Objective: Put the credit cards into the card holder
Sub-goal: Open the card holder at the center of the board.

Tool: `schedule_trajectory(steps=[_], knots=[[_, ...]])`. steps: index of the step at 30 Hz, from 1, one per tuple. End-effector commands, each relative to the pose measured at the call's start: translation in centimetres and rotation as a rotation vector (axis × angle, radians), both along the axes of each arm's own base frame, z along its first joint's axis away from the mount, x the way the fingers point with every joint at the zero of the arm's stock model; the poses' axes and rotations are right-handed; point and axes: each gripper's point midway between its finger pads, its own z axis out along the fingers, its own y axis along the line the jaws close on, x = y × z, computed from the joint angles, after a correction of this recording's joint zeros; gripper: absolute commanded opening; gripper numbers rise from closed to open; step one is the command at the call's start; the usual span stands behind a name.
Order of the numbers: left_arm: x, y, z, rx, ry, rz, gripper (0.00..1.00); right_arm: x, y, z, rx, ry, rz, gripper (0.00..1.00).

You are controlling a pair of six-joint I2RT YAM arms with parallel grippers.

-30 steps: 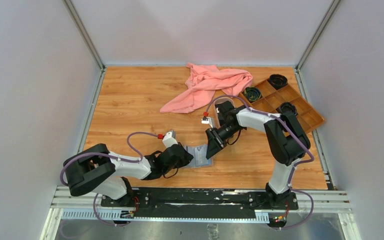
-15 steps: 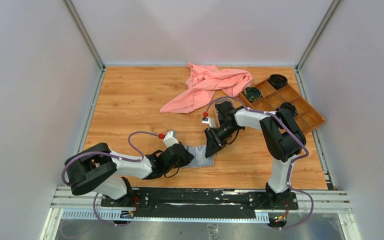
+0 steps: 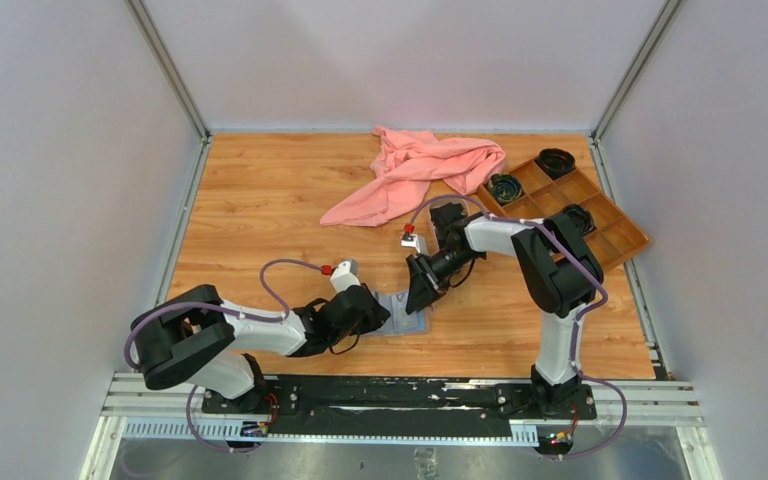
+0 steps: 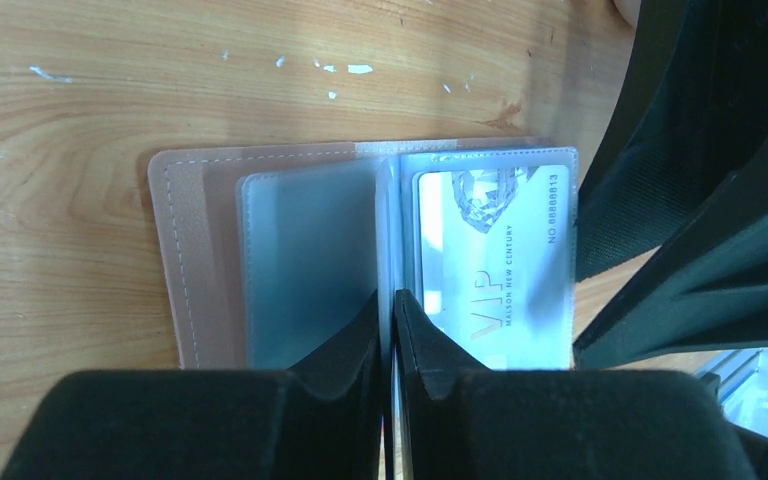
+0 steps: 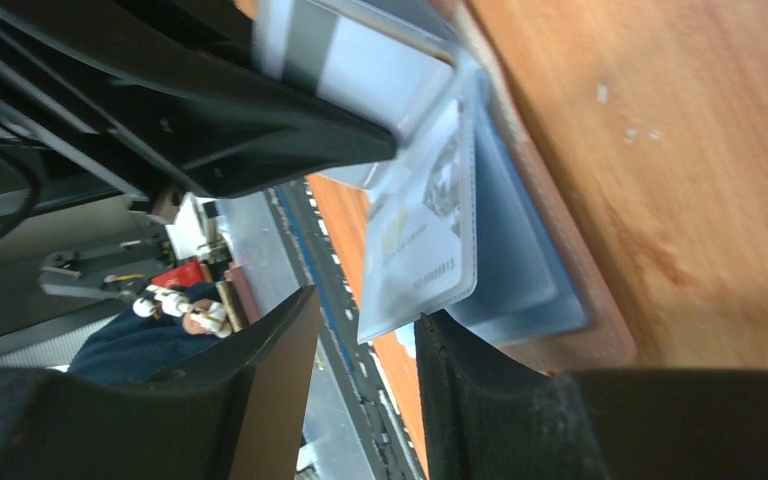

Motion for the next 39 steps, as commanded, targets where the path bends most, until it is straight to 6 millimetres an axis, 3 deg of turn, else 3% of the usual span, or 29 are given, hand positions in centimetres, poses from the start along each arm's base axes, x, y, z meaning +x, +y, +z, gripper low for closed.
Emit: schedule_trajectory(steps=[1,5,18,31,39], knots=[[-0.7,0.1,-0.5,0.054,0.010,-0.060,0.17,-0.3,1.7,3.2,0.167,0.090,0.013,0.43],[-0.8,0.2,0.5,0.028,-0.012,-0.066,0.33,-0.4,2.3,4.6,0.245,0.132,0.017,0.42],[-1.6,0.3,3.1,-0.034,-0.071,-0.129,0.75,0.5,3.5,3.3,0.237,0.269,-0.025,0.42],[-1.8,-0.8,4.3,-0.043,-0.097,-0.197,0.87,0.0,4.4,4.1,0.258,0.331,-0.017,0.42],[-1.8,-0.3,5.2,-0.071,-0.123,-0.184,0.92,-0.4,4.5,3.9,0.246,0.338,-0.013,0.41]])
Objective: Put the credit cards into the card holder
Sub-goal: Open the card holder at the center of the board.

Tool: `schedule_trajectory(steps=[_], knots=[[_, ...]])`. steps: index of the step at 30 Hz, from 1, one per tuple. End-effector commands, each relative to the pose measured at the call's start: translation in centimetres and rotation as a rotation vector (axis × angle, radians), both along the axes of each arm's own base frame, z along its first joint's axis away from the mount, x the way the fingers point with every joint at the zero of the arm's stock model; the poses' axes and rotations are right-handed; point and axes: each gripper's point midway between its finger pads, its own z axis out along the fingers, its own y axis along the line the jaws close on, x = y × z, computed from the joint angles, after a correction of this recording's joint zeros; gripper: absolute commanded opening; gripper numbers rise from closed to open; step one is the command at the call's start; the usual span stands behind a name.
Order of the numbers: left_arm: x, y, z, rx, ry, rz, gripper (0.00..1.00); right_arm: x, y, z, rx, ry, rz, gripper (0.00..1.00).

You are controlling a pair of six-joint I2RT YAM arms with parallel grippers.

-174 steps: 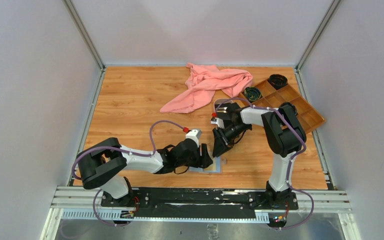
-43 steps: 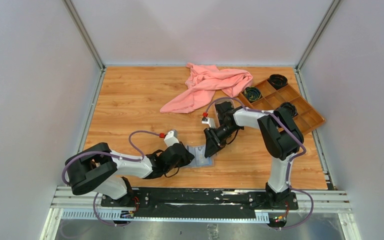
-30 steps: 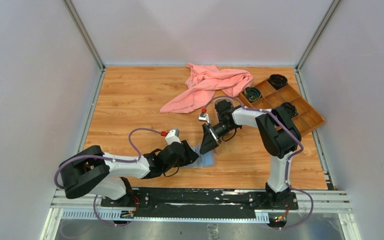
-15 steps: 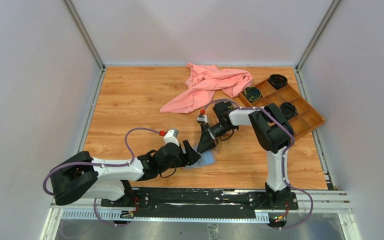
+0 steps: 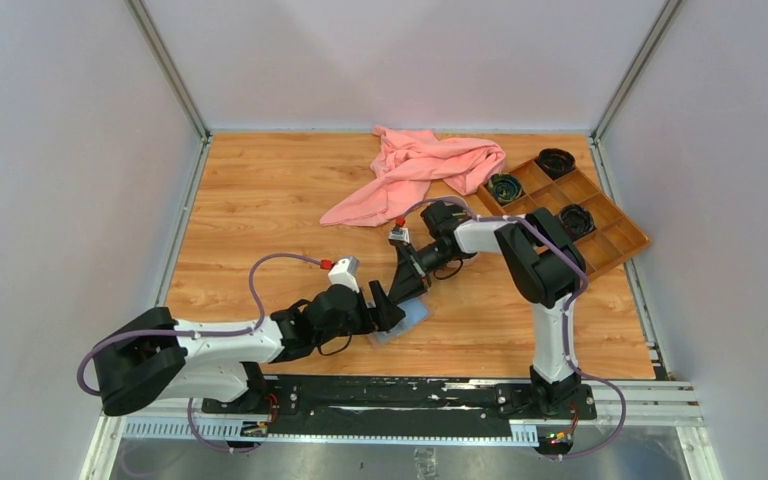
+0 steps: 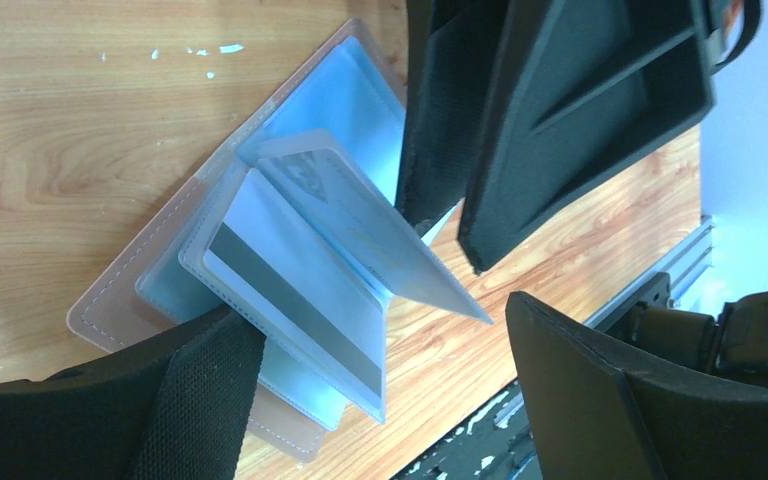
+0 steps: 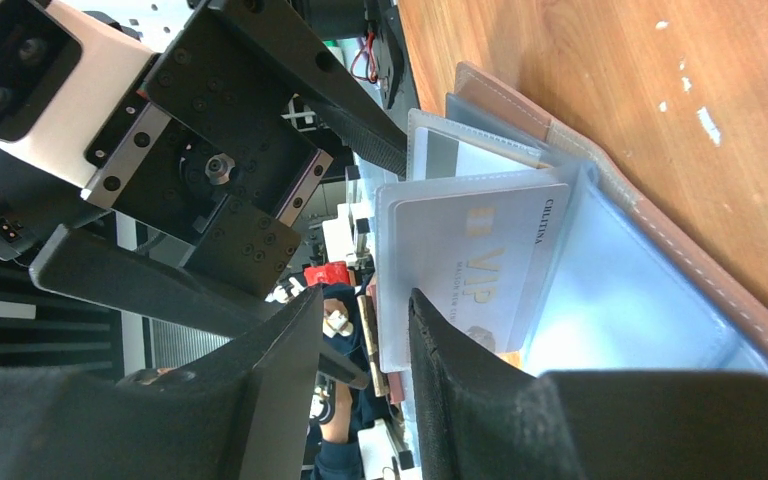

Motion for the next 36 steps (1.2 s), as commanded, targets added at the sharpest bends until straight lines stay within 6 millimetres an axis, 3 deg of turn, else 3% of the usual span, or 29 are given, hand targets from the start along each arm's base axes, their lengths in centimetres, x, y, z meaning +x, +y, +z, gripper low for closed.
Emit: schedule_trajectory(steps=[1,6,10,13,18,27,32,36], knots=[[0.3,0.1,1.1,-0.023,-0.035,0.007,0.93,-1.3,0.3,0.3,0.007,0.044,0.032,0.40],[0.4,0.4,0.4,-0.017,-0.009,0.037,0.96,-2.3,0.7,-0.1,-0.004,0.056,0.057,0.37],[0.5,0.8,-1.2,0.010,0.033,0.066,0.92,-3.0,1.0,-0.4,-0.012,0.068,0.075,0.34],[0.5,1.1,-2.0,0.029,0.047,0.082,0.81,-3.0,1.0,-0.6,-0.014,0.067,0.077,0.32],[0.6,1.9,-3.1,0.060,0.057,0.104,0.53,-2.7,1.0,-0.7,-0.024,-0.004,0.073,0.30],[0.8,3.3,-5.2,0.155,0.055,0.092,0.21,-0.9,-1.0,-1.3,-0.133,-0.384,0.125,0.31],[1.5,3.5,-5.2,0.210,0.021,0.053,0.20,0.4,-3.0,-2.4,-0.228,-0.617,0.173,0.31],[2.0,3.1,-4.6,0.268,0.005,0.015,0.30,1.2,-4.6,-4.2,-0.339,-0.727,0.220,0.28]])
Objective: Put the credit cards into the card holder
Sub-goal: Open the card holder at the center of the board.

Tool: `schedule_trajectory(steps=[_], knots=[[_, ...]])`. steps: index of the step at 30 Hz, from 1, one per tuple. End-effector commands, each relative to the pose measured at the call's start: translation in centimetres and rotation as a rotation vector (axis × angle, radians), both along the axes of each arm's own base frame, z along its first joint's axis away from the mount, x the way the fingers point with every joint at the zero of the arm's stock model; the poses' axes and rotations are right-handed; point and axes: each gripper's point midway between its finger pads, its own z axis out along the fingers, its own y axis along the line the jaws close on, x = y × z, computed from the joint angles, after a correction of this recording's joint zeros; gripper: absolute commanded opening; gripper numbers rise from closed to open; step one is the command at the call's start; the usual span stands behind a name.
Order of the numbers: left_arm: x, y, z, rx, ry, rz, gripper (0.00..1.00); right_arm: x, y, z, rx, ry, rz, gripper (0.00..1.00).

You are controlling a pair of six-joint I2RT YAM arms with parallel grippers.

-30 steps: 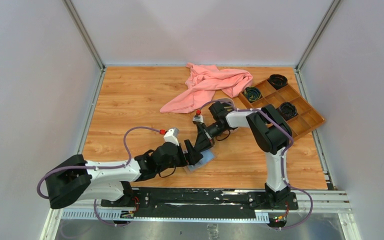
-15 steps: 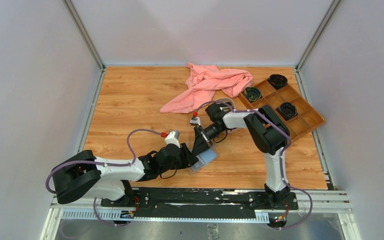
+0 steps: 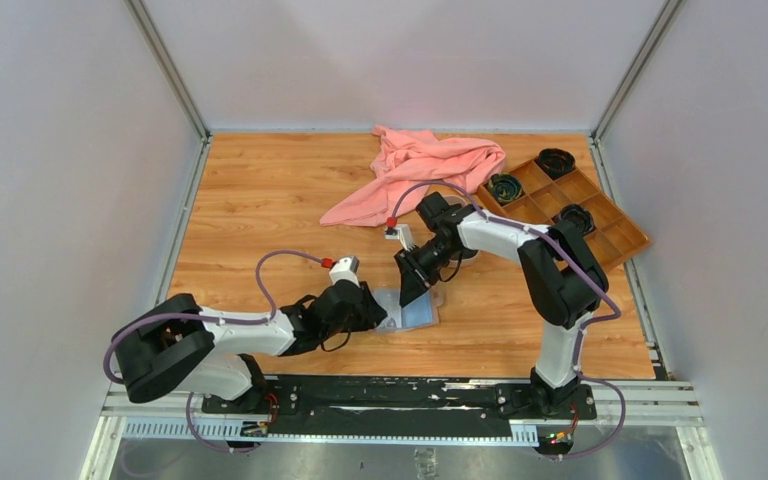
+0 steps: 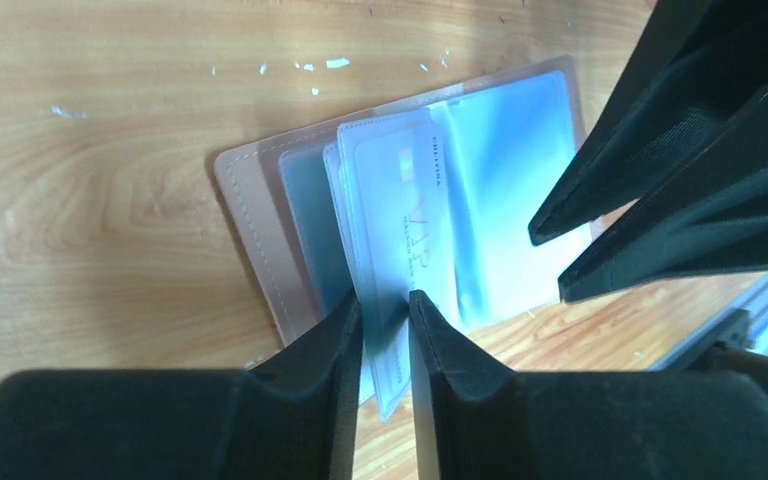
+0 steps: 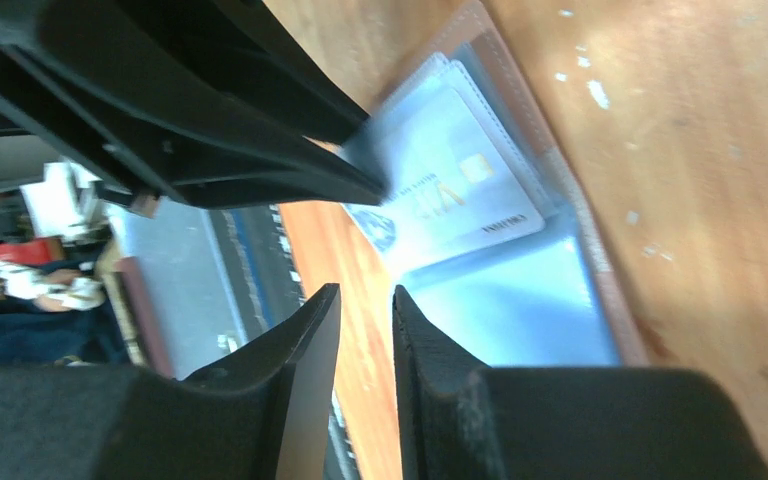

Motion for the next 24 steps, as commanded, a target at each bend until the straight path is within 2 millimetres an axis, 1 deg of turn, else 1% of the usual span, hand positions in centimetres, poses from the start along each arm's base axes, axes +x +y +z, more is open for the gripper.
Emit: schedule_trajectory(steps=[1,3,5,8,12,14,16,18,21,24], knots=[[0.5,1.5,-1.2,0.178,-0.017,-0.043,0.37,1.2,-3.1,-2.8,-0.185,-0.184,0.057,0.28],[0.6,1.5,-0.8,0.191,-0.021,-0.046,0.45,1.7,-3.8,-3.5,-0.236,-0.209,0.062,0.26],[0.7,1.7,-0.3,0.197,-0.032,-0.043,0.51,1.7,-4.2,-3.7,-0.252,-0.221,0.073,0.26],[0.6,2.2,0.9,0.197,-0.051,-0.042,0.59,1.5,-4.0,-2.9,-0.216,-0.234,0.102,0.27],[0.7,3.4,3.4,0.210,-0.097,-0.032,0.71,0.6,-3.4,-1.3,-0.135,-0.231,0.149,0.27],[0.8,4.0,5.0,0.208,-0.133,-0.020,0.80,0.3,-3.3,-0.8,-0.110,-0.228,0.163,0.28],[0.9,4.4,6.9,0.180,-0.179,-0.010,0.89,0.1,-3.1,-0.3,-0.086,-0.233,0.176,0.28],[0.9,4.8,8.3,0.145,-0.218,-0.001,0.99,0.0,-3.0,0.2,-0.064,-0.242,0.189,0.28],[0.6,5.1,9.8,0.080,-0.271,0.002,1.00,-0.3,-3.0,1.3,-0.025,-0.276,0.215,0.29],[0.2,5.0,10.8,0.002,-0.310,-0.010,1.00,-0.6,-3.2,2.3,0.005,-0.317,0.237,0.30]])
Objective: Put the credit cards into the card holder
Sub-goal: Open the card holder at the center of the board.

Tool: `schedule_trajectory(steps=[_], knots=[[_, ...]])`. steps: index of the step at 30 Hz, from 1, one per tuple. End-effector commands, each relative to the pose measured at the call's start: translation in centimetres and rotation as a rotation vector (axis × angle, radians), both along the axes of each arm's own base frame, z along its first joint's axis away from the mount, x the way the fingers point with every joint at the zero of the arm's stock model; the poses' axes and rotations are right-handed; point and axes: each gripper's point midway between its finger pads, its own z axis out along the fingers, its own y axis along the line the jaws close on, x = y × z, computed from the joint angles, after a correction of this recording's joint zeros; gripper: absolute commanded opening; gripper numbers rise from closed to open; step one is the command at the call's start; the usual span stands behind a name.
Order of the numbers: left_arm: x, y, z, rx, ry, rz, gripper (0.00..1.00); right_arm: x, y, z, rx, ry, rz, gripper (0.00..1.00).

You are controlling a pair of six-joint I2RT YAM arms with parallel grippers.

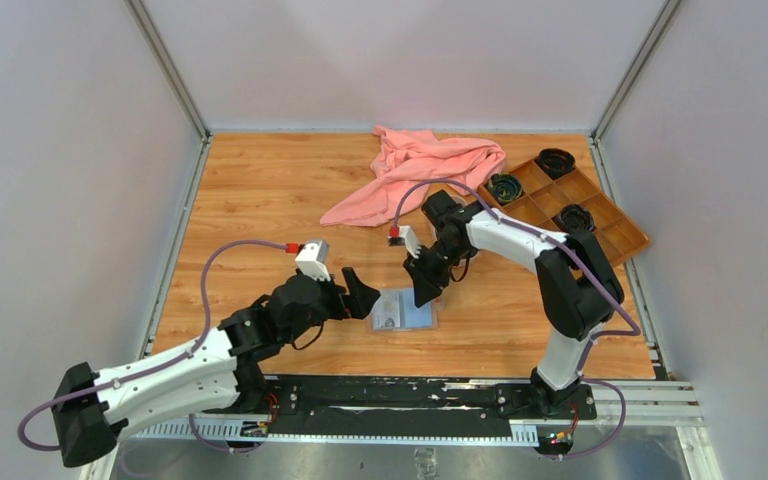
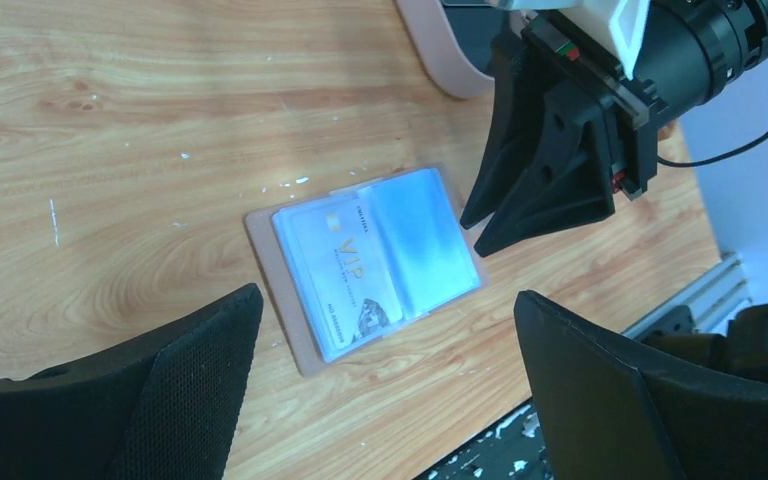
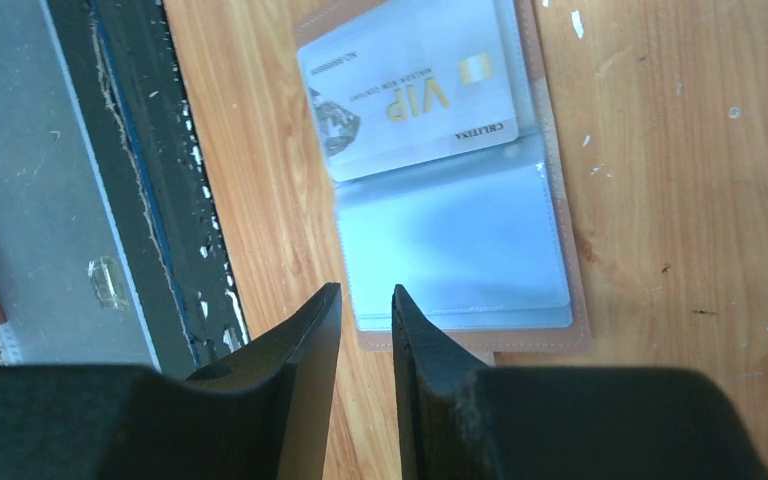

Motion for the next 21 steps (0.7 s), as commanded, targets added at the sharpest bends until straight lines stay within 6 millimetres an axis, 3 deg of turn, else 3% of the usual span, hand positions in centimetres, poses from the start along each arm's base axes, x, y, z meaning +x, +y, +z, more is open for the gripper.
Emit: schedule_trajectory(steps=[1,5,12,17,21], knots=[[-0.4,0.9,0.2,-0.037,-0.052,-0.011,1.00,-0.9,0.2,2.8,0.087,-0.060,0.081,0.30],[-1.3,0.0,1.2,-0.110,-0.085,-0.083,1.00,-1.1,0.2,3.8,0.121,-0.093,0.101,0.30],[-1.7,-1.1,1.4,-0.074,-0.089,-0.158,1.00,-0.8,-0.2,6.3,0.163,-0.184,0.122,0.31],[-1.2,-1.6,3.1,0.028,-0.132,-0.220,1.00,1.4,-1.5,11.1,0.237,-0.350,0.072,0.34],[0.3,-1.2,6.1,0.154,-0.176,-0.237,1.00,3.8,-3.6,16.2,0.289,-0.564,0.021,0.43]])
